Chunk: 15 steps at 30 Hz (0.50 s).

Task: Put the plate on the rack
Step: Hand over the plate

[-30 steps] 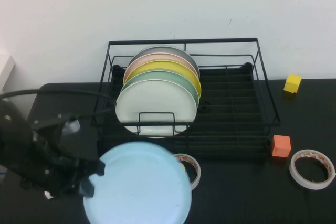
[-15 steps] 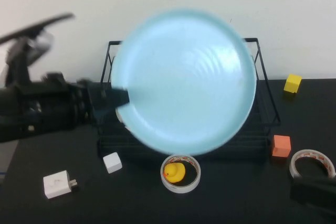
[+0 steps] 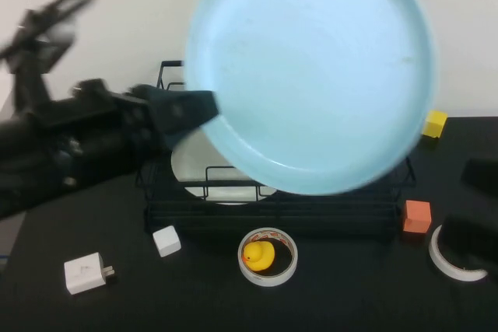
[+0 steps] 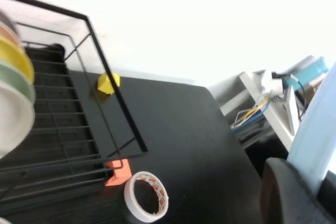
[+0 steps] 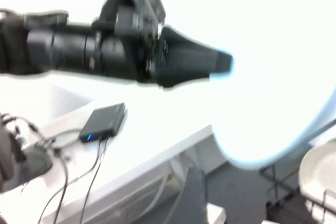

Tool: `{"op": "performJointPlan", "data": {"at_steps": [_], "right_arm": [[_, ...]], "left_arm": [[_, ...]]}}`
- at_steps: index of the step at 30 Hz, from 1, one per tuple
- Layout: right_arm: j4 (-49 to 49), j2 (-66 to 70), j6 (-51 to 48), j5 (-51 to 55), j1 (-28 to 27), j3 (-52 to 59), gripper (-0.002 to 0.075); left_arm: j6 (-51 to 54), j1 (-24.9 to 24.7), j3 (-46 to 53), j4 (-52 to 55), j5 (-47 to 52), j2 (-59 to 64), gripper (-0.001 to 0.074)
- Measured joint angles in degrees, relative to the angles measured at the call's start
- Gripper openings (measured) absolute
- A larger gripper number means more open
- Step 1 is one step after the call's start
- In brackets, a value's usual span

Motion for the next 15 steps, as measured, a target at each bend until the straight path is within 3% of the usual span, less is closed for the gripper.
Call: {"op": "performJointPlan", "data": {"at_steps": [9, 12, 15], "right_arm": [[0.1, 0.0, 6.2, -4.9, 0.0, -3.0, 0.0632], [0.1, 0.0, 6.6, -5.9, 0.0, -3.0, 0.0627], [0.1, 0.0, 9.3, -7.0, 0.0, -3.0, 0.0573]], "left_arm": [[3.9, -20.4, 0.0, -1.3, -20.9, 0.0, 0.0004], [5.4, -25.0, 0.0, -1.9, -24.9, 0.0, 0.0004], [7.2, -27.3, 0.1, -2.1, -25.7, 0.0, 0.0004]]}}
